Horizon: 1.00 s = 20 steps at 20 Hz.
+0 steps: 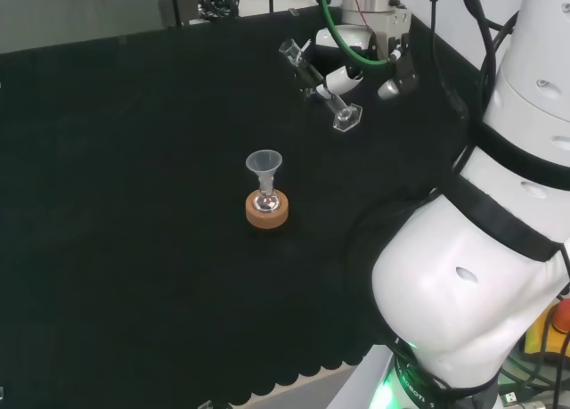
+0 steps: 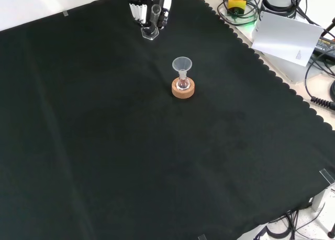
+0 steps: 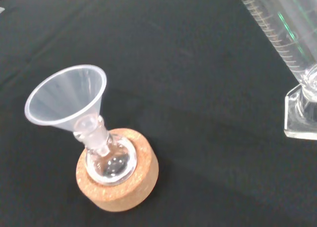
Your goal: Put the graduated cylinder back on the table.
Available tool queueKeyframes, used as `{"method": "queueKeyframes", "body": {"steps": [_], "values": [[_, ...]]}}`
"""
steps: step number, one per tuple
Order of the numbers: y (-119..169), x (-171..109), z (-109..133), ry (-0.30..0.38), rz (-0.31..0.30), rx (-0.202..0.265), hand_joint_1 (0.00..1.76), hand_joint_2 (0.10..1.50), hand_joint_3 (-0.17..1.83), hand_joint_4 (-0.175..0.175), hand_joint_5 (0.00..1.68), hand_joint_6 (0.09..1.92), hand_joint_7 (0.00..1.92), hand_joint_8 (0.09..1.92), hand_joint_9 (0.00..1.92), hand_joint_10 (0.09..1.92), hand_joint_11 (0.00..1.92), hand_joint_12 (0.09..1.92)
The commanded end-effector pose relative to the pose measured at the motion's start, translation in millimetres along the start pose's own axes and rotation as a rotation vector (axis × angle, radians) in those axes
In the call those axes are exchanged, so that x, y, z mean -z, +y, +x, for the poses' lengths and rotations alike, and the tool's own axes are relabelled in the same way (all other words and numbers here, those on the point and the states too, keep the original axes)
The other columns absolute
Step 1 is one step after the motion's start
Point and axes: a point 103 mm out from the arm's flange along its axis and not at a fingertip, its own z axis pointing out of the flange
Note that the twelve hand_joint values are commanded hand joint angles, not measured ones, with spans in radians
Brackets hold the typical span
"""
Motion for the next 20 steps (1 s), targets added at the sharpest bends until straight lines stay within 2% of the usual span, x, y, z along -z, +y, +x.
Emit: {"method": "queueKeyframes", "body": {"steps": [1, 6, 11, 20], "values": [[53, -48, -24, 0.192, -0.111, 0.078, 1.12, 1.16, 0.0, -0.13, 0.91, 1.13, 1.25, 0.3, 1.41, 0.09, 1.26, 0.71], [68, -55, -32, 0.232, -0.153, 0.094, 1.12, 1.16, 0.0, -0.13, 0.91, 1.13, 1.24, 0.3, 1.41, 0.09, 1.26, 0.71], [74, -59, -38, 0.276, -0.221, 0.1, 1.12, 1.16, 0.0, -0.131, 0.91, 1.13, 1.24, 0.3, 1.41, 0.09, 1.26, 0.71], [92, -75, -41, 0.326, -0.27, 0.112, 1.12, 1.16, 0.0, -0.135, 0.91, 1.13, 1.22, 0.3, 1.4, 0.09, 1.24, 0.72]]}}
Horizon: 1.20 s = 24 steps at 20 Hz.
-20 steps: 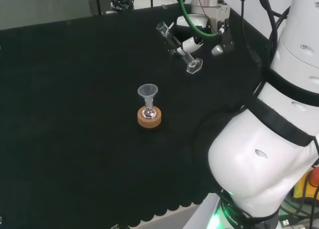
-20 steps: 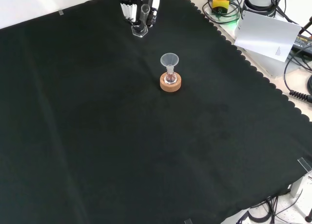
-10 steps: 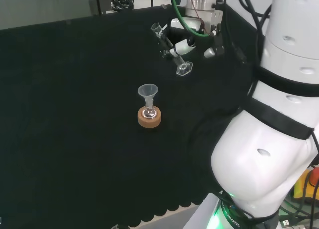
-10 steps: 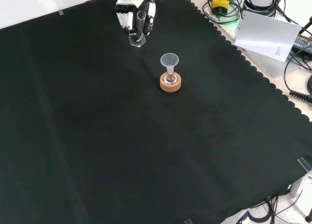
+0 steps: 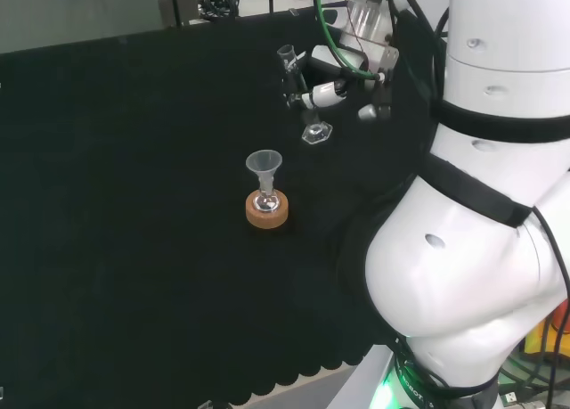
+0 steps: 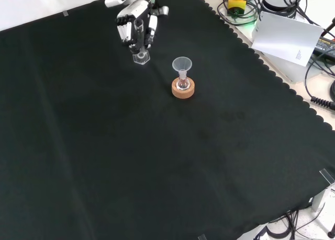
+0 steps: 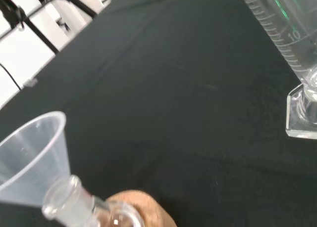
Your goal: Put the graduated cylinder back on the table.
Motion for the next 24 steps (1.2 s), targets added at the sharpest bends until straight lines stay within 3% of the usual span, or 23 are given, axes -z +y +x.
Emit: {"method": "queueKeyframes", "body": {"steps": [1, 13, 24], "values": [[27, -22, -14, 0.069, -0.08, 0.046, 1.12, 1.16, 0.0, -0.135, 0.91, 1.13, 1.22, 0.3, 1.4, 0.09, 1.24, 0.72], [50, -41, -27, 0.108, -0.133, 0.056, 1.12, 1.16, 0.0, -0.138, 0.91, 1.13, 1.19, 0.29, 1.38, 0.09, 1.22, 0.72], [70, -55, -32, 0.13, -0.136, 0.068, 1.12, 1.16, 0.0, -0.142, 0.9, 1.13, 1.19, 0.3, 1.37, 0.09, 1.21, 0.73]]}}
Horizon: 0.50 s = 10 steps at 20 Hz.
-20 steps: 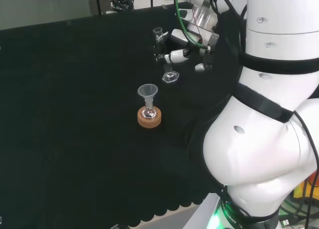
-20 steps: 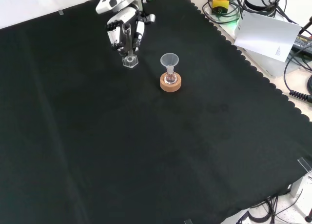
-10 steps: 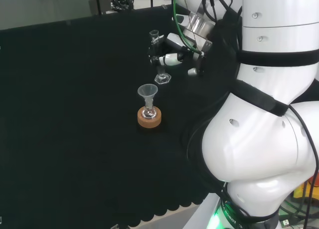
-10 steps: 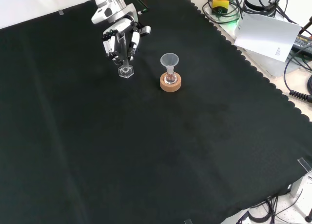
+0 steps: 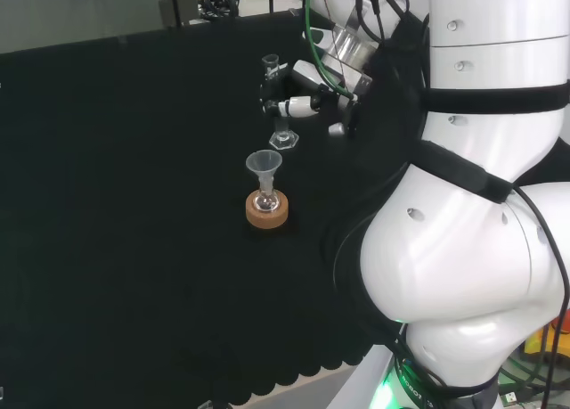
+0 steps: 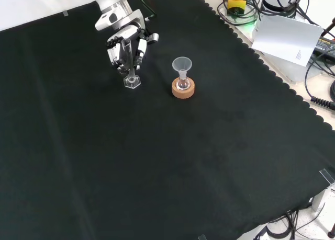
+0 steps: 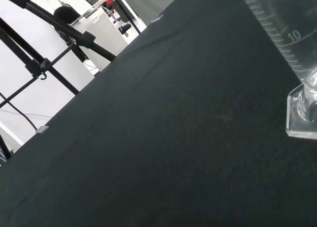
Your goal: Put the graduated cylinder back on the table.
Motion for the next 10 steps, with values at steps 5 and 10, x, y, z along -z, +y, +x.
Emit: {"method": "queueKeyframes", "body": {"steps": [5, 10], "values": [[16.8, -13.0, -7.7, 0.018, -0.021, 0.003, 1.12, 1.16, 0.0, -0.144, 0.9, 1.14, 1.18, 0.3, 1.37, 0.09, 1.21, 0.73], [18.5, -14.9, -10.2, 0.024, -0.03, -0.001, 1.12, 1.16, 0.0, -0.145, 0.9, 1.14, 1.18, 0.3, 1.37, 0.09, 1.21, 0.73]]}}
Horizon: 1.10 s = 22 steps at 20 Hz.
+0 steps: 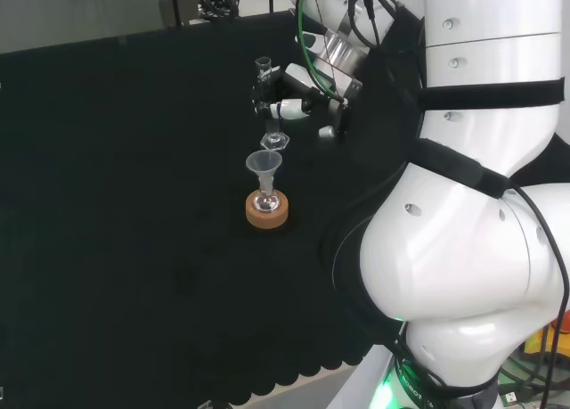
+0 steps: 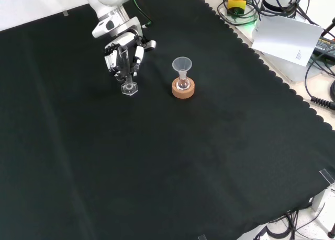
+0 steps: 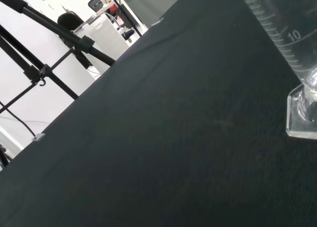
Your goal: Put the graduated cylinder back on the table.
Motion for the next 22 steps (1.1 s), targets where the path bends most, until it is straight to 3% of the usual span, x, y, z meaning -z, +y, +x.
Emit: {"method": "queueKeyframes", "body": {"steps": [1, 10, 22], "values": [[2, -1, -2, 0.004, -0.01, -0.004, 1.12, 1.16, 0.0, -0.145, 0.9, 1.14, 1.18, 0.3, 1.37, 0.09, 1.21, 0.73], [6, -15, -7, -0.002, -0.018, -0.012, 1.12, 1.17, 0.0, -0.145, 0.9, 1.15, 1.15, 0.31, 1.35, 0.09, 1.2, 0.74], [5, -25, -8, -0.008, -0.028, -0.01, 1.11, 1.19, 0.0, -0.156, 0.84, 1.22, 0.97, 0.53, 1.3, 0.09, 1.16, 0.81]]}}
